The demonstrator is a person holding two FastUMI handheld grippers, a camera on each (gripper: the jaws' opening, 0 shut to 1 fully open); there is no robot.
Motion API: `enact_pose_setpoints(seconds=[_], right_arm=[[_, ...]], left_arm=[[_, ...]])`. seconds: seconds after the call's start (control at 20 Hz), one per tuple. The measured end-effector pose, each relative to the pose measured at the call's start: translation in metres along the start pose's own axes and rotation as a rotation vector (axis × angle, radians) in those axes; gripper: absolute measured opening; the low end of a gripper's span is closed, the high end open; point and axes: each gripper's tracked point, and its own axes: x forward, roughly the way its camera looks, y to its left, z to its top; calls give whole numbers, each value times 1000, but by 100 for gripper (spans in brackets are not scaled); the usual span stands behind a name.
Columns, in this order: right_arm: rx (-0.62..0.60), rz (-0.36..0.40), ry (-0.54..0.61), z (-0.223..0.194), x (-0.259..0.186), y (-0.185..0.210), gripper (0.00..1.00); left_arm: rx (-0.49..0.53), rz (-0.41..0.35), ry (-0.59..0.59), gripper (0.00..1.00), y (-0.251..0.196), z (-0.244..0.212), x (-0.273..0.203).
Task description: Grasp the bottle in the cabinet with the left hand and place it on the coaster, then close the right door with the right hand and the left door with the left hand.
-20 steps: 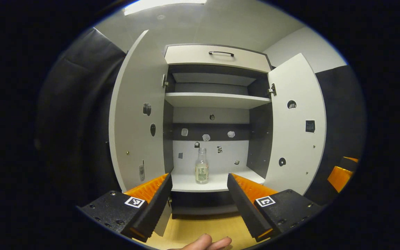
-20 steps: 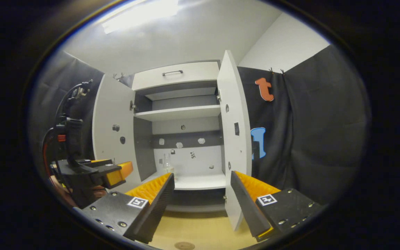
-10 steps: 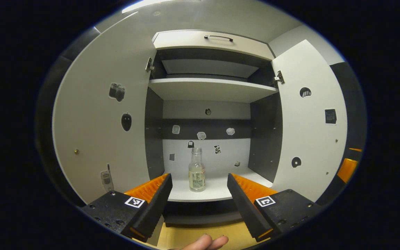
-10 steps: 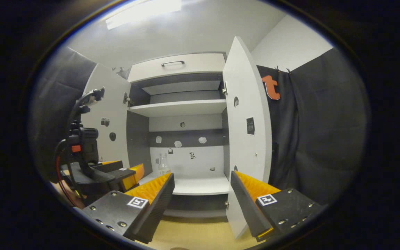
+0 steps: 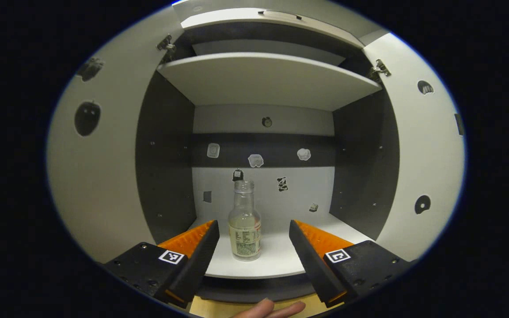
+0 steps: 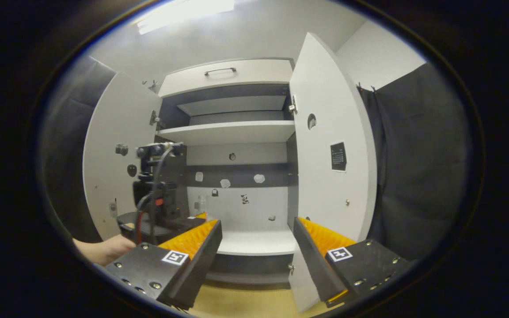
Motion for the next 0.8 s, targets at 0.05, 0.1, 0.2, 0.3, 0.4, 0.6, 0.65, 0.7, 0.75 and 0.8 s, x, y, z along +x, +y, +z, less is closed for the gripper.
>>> enact_pose_setpoints(seconds=[0.05, 0.1, 0.2, 0.3, 0.4, 0.6, 0.65, 0.7, 0.75, 0.8], right_arm=[[-4, 11, 4, -2, 2, 3, 98], [-5, 18, 7, -4, 4, 5, 98], [4, 34, 4, -5, 5, 12, 99], [26, 55, 3, -7, 4, 19, 98], [29, 57, 22, -13, -1, 21, 98], [-2, 33, 45, -20, -24, 17, 99], [1, 29, 47, -21, -32, 15, 99], [7, 22, 48, -20, -38, 14, 98], [14, 15, 54, -20, -45, 11, 98], [16, 2, 62, -21, -51, 7, 98]], left_arm=[[1, 8, 5, 100, 0, -6, 14], [7, 26, 12, 100, 4, -12, 27], [26, 51, 13, 100, 8, -21, 52], [43, 73, 15, 99, 16, -30, 73], [43, 92, 22, 100, 23, -38, 85], [-7, 60, 56, 100, 23, -53, 112], [-5, 37, 71, 97, 21, -57, 114], [-8, 46, 73, 80, 24, -53, 111], [-11, 52, 74, 80, 24, -49, 104], [-12, 46, 68, 80, 23, -43, 97]])
